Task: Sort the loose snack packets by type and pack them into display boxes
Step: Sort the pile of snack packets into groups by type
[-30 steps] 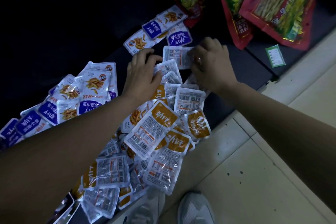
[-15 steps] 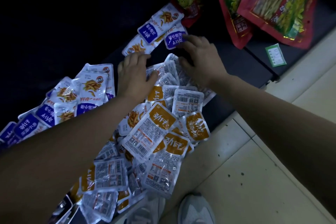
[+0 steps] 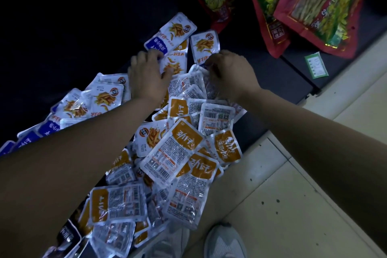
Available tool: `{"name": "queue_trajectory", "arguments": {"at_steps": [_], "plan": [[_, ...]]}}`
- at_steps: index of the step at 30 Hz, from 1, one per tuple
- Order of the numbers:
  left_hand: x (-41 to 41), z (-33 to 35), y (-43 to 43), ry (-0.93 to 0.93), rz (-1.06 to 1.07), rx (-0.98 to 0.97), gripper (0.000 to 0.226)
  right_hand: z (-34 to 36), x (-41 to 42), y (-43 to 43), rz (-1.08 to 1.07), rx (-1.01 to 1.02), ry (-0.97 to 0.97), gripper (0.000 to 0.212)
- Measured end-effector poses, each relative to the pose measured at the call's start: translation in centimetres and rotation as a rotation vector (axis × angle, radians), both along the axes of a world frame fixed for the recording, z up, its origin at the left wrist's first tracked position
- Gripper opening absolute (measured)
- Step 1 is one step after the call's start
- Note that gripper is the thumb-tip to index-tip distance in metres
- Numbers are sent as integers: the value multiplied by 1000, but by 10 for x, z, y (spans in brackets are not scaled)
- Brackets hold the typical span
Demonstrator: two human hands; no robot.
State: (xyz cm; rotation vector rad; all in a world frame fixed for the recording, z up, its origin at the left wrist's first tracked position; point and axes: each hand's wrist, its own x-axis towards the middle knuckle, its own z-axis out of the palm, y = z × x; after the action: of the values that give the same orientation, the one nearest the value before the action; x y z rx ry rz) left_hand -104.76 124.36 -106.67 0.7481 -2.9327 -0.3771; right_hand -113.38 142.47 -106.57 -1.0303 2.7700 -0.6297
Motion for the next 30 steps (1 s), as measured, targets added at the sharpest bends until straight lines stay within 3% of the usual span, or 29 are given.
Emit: {"name": "queue_trajectory", "arguments": {"at_steps": [3,8,13,16,20,23,24,26,30], "plan": [[-4,2,0,20,-48,-25,47,-4,-6,1,-148,-30,25,33],[-16,3,-5,-149,-118,120,64,-11,-8,1,-105,114,-1,46],[-12,2,-1,50,-103,21,22,-4,-5,0,-176,82,-47,53],[-12,2,0,59,-76,61,17,-2,-2,-4,-215,17,-166,66],[-18,2,4,-24,-21,52,47,10,-5,-10,-216,14,-295,94],[-21,4,0,-64,71,52,71,15,-5,-9,-331,-107,-462,105],[-20,5,-1,-23,77,76,70,15,-2,-8,-379,-171,-529,101],[-14,5,-4,100,68,142,55,13,1,-5,-469,-319,-601,74],[0,18,-6,352,121,326,35,16,-3,-5,-601,-555,-537,17]]}}
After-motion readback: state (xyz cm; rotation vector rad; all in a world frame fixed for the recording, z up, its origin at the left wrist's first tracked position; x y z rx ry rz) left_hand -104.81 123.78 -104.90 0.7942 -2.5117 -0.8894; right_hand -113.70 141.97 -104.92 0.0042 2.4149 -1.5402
